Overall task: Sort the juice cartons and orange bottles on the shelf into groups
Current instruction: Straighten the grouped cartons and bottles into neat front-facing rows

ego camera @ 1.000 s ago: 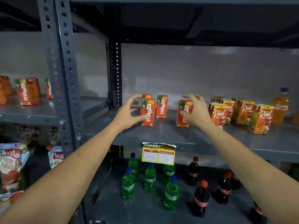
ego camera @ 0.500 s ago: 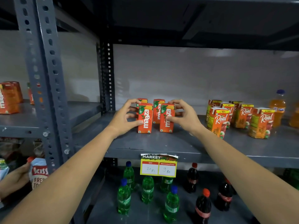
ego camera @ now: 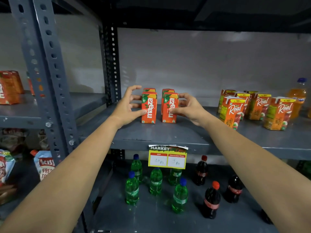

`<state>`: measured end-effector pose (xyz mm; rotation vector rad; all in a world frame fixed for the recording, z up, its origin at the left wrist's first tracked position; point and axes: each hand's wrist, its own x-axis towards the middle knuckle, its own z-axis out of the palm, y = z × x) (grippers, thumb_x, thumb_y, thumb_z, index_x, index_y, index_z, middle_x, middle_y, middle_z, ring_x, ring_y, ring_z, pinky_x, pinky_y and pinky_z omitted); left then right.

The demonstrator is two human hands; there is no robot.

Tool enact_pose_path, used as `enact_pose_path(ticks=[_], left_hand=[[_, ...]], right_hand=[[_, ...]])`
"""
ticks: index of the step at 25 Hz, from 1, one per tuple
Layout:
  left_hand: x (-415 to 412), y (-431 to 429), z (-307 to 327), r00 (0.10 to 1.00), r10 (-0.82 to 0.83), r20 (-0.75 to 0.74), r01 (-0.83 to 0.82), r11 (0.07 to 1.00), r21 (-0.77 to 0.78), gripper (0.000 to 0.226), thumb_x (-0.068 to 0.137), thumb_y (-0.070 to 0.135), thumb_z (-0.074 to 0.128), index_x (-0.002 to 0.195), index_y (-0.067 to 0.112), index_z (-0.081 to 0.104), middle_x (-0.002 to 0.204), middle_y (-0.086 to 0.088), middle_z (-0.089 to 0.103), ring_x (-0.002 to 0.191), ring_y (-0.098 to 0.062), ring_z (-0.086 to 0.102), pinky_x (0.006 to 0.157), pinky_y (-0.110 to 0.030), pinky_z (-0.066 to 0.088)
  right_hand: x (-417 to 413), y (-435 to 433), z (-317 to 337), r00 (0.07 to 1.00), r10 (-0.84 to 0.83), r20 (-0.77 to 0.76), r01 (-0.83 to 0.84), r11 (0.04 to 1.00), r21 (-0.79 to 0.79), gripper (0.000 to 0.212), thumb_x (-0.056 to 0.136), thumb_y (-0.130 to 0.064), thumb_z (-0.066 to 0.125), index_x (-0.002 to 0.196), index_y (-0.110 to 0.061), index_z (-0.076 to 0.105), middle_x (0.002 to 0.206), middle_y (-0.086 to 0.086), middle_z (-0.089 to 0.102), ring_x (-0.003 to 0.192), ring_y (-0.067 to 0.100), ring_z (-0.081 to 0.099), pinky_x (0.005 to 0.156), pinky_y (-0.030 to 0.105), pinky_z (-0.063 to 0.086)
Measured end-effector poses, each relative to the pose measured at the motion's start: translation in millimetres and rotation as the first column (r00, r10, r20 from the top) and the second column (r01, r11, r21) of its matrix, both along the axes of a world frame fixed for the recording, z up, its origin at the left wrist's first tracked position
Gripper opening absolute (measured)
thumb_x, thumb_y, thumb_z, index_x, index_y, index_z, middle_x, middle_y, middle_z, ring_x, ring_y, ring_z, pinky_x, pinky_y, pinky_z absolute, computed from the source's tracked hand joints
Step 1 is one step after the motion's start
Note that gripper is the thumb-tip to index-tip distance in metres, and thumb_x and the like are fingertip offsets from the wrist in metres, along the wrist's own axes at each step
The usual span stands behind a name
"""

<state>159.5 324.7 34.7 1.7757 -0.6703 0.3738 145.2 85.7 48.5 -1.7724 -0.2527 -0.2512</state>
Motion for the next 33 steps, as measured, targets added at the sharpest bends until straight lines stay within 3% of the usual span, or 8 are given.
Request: enact_pose_path(ticks=[7,12,17,24,26,29,31,33], left_hand=[[9,-8,-5,0.989,0.079,-0.126,-0.073,0.996,0.052,0.061,0.07,0.01,0.08,0.123,0.014,0.051,0.117,-0.002,0.062,0.105,-0.016,0.062,0.087,-0.034,0.053],[10,-7,-4,0.988,0.08,-0.129,-0.075,0.996,0.046,0.056,0.072,0.009,0.079,0.12,0.013,0.052,0.115,-0.004,0.063,0.1,-0.014,0.064,0.083,-0.034,0.055],[10,-5,-5,0.991,0.079,-0.112,-0.073,0.995,0.062,0.059,0.072,0.01,0.078,0.124,0.012,0.051,0.118,-0.003,0.062,0.102,-0.012,0.063,0.084,-0.032,0.054],[9,-4,-10,0.984,0.177,-0.035,-0.171,0.977,0.129,0.065,0.069,0.018,0.082,0.124,0.014,0.049,0.122,-0.003,0.059,0.109,-0.013,0.058,0.095,-0.041,0.05],[4,-5,-8,0.957,0.269,0.109,-0.282,0.949,0.14,0.074,0.067,0.024,0.084,0.128,0.014,0.043,0.129,-0.006,0.052,0.115,-0.015,0.052,0.1,-0.041,0.045],[-18,-14,-8,0.8,0.385,0.46,-0.513,0.836,0.194,0.086,0.07,0.031,0.08,0.137,0.008,0.032,0.143,-0.014,0.036,0.129,-0.025,0.038,0.106,-0.041,0.035],[-37,-34,-6,0.686,0.354,0.636,-0.572,0.802,0.171,0.08,0.073,0.032,0.076,0.136,0.006,0.036,0.144,-0.016,0.036,0.132,-0.03,0.036,0.108,-0.044,0.034],[-51,-66,-1,0.679,0.235,0.695,-0.513,0.829,0.221,0.068,0.076,0.034,0.073,0.131,0.007,0.044,0.139,-0.014,0.043,0.129,-0.028,0.041,0.106,-0.041,0.037]], right_hand=[[-2,1,-1,0.996,0.049,-0.078,-0.046,0.998,0.043,0.036,0.08,0.0,0.068,0.107,-0.016,0.051,0.097,-0.003,0.063,0.087,0.01,0.063,0.073,0.027,0.055],[1,1,-2,0.993,0.082,-0.085,-0.078,0.996,0.041,0.031,0.081,0.0,0.067,0.098,-0.023,0.053,0.098,-0.002,0.064,0.091,0.013,0.063,0.086,0.035,0.053],[2,1,-4,0.993,0.089,-0.079,-0.087,0.996,0.028,0.032,0.081,-0.003,0.068,0.101,-0.023,0.053,0.102,-0.002,0.063,0.097,0.015,0.063,0.081,0.031,0.055],[-7,1,-7,0.999,-0.045,-0.022,0.04,0.984,-0.176,0.061,0.077,-0.018,0.075,0.127,-0.013,0.042,0.12,0.007,0.058,0.113,0.021,0.059,0.09,0.038,0.054],[-15,-3,-10,0.99,-0.132,0.04,0.137,0.918,-0.372,0.072,0.076,-0.026,0.077,0.135,-0.009,0.039,0.129,0.011,0.057,0.118,0.024,0.057,0.097,0.041,0.05],[-38,-19,-7,0.971,-0.181,0.157,0.239,0.689,-0.684,0.067,0.081,-0.034,0.07,0.135,-0.006,0.042,0.134,0.012,0.055,0.119,0.025,0.056,0.099,0.033,0.047],[-62,-38,4,0.966,-0.131,0.222,0.258,0.521,-0.814,0.054,0.084,-0.034,0.066,0.129,-0.007,0.051,0.129,0.011,0.059,0.115,0.023,0.058,0.09,0.025,0.044],[-84,-58,17,0.971,-0.069,0.231,0.237,0.432,-0.87,0.044,0.085,-0.033,0.065,0.121,-0.01,0.059,0.121,0.009,0.065,0.106,0.021,0.061,0.082,0.022,0.043]])
